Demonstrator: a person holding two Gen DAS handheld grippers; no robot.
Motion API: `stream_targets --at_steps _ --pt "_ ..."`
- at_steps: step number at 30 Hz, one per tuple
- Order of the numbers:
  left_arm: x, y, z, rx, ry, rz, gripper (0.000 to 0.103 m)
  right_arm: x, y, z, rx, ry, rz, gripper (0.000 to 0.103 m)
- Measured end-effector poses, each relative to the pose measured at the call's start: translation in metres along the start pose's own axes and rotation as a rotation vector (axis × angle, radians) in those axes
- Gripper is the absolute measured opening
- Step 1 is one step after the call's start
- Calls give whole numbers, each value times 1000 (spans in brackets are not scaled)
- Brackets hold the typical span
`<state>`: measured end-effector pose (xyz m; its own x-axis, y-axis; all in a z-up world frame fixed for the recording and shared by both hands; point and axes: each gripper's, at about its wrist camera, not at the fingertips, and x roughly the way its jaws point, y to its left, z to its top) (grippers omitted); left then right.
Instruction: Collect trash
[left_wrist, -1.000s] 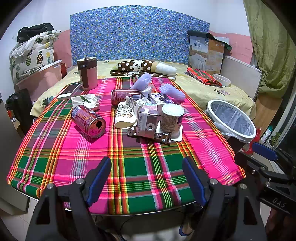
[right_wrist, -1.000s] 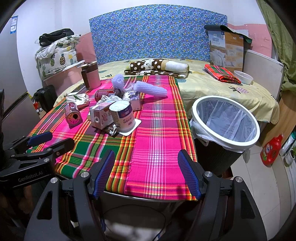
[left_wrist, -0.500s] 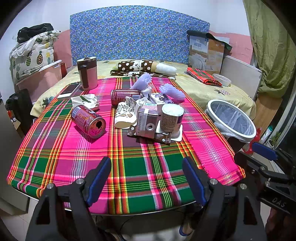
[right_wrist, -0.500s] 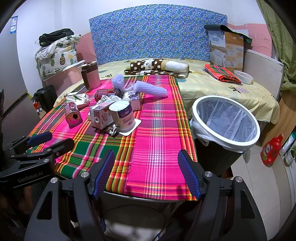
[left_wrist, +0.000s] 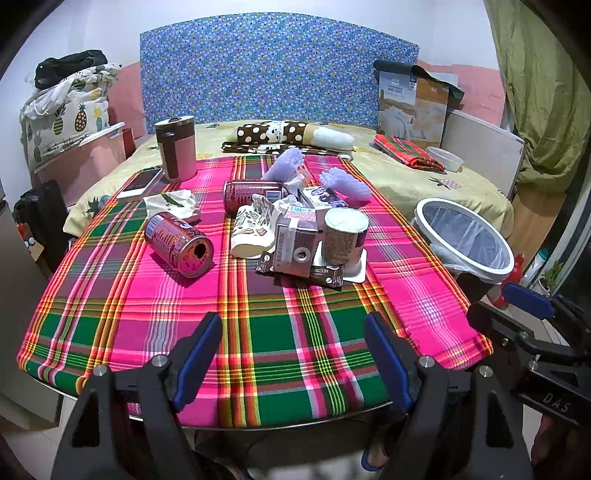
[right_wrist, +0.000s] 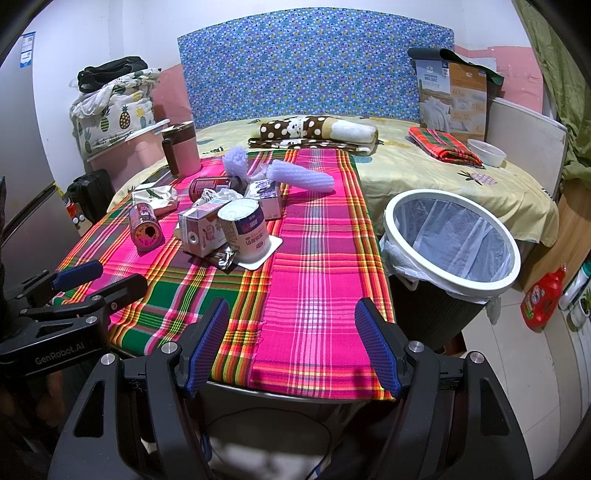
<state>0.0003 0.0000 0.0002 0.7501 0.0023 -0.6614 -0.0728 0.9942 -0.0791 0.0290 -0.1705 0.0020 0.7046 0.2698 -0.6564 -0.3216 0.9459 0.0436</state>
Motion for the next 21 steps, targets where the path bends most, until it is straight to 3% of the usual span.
stream_targets --at_steps 13,21 --pt "4 5 1 2 0 -2 80 6 1 -1 -2 8 13 72" --pt "20 19 6 -20 11 25 80 17 4 6 -11 5 71 72"
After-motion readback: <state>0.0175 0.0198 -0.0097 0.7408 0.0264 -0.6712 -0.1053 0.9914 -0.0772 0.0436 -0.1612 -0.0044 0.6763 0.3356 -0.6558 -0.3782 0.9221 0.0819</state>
